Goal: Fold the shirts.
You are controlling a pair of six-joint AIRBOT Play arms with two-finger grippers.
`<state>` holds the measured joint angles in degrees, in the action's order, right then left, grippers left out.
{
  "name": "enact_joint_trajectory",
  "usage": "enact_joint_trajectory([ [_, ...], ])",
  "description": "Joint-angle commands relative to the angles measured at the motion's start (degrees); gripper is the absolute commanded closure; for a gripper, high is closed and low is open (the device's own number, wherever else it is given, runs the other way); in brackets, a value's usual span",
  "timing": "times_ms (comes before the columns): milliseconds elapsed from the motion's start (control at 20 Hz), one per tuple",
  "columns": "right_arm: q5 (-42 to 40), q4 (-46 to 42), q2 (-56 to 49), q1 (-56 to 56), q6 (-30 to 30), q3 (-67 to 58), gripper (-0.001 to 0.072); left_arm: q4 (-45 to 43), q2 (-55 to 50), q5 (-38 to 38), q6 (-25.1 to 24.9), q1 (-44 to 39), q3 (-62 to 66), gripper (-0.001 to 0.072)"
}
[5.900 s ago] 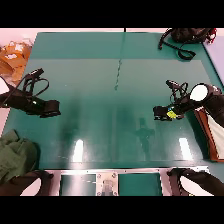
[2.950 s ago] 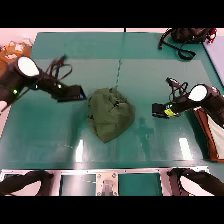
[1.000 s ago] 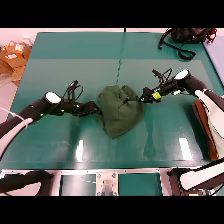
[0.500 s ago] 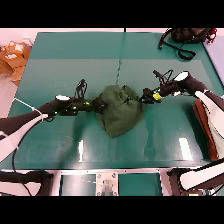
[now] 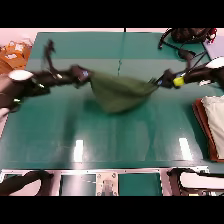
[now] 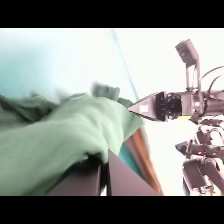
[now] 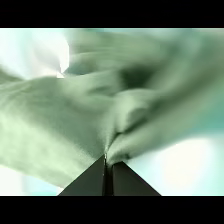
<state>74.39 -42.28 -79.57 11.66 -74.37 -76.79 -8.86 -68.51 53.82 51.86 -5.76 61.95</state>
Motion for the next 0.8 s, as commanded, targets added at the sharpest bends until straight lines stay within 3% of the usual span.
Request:
enact_joint_trajectory([
  [0,1.0,6.9,12.7,2.6,-1.1,-5.8,0.07,-5.6,9.6,4.1,5.3,1.7,10.2,0.0686],
  [400,0.8,6.6,30.0,10.6,-3.2,-22.3,0.0698,-38.2,15.5,14.9,25.4,1.7,35.3,0.0685],
  [550,1.8,5.7,29.7,10.5,-3.2,-20.8,0.0698,-42.9,14.3,17.2,26.1,1.7,34.8,0.0685],
  [750,0.2,5.6,25.7,5.8,-1.3,-7.5,0.0698,-43.6,7.3,15.9,25.7,1.7,29.2,0.0684],
])
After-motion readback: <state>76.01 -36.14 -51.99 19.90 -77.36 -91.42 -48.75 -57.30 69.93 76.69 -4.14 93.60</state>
